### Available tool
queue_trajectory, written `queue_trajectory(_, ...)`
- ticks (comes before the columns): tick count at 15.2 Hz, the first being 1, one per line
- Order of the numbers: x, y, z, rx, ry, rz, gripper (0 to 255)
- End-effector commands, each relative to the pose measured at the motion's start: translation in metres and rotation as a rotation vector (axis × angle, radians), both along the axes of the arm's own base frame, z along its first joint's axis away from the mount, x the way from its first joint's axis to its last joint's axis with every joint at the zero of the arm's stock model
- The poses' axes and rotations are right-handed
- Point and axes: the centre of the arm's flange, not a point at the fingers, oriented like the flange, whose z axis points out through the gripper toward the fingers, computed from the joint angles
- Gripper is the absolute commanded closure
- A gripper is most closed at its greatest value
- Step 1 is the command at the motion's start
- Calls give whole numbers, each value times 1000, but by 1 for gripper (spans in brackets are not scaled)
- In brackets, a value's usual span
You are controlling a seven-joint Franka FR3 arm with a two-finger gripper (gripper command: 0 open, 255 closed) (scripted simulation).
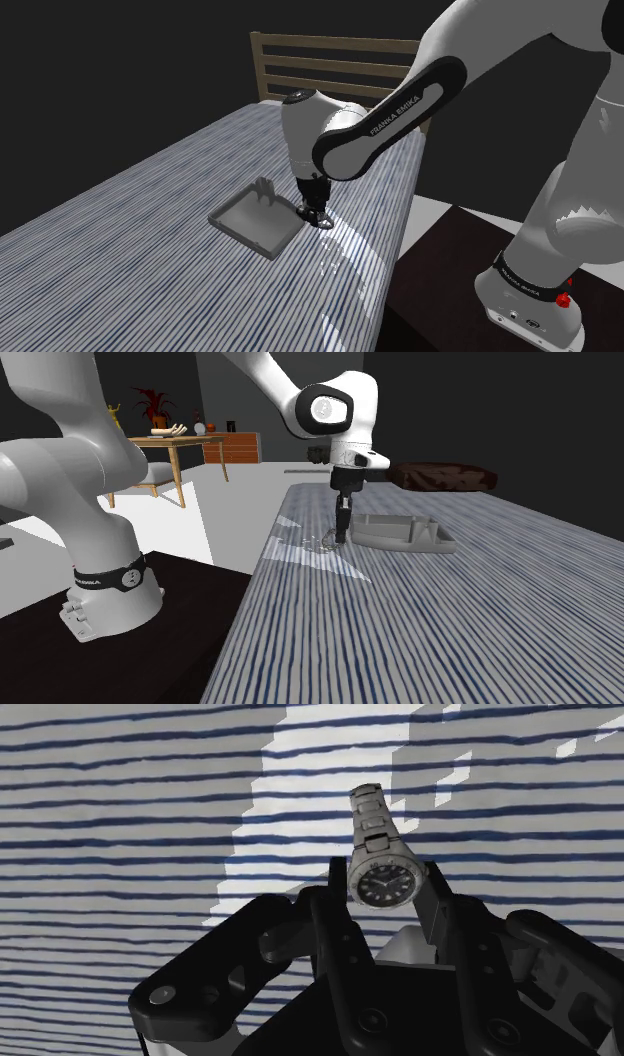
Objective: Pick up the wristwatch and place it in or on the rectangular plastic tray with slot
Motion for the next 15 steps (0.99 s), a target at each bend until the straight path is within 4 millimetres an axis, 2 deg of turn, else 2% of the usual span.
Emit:
queue_trajectory(1, 0, -1, 10, 0, 0, 0, 255)
queue_trajectory(15, 0, -1, 84, 0, 0, 0, 255)
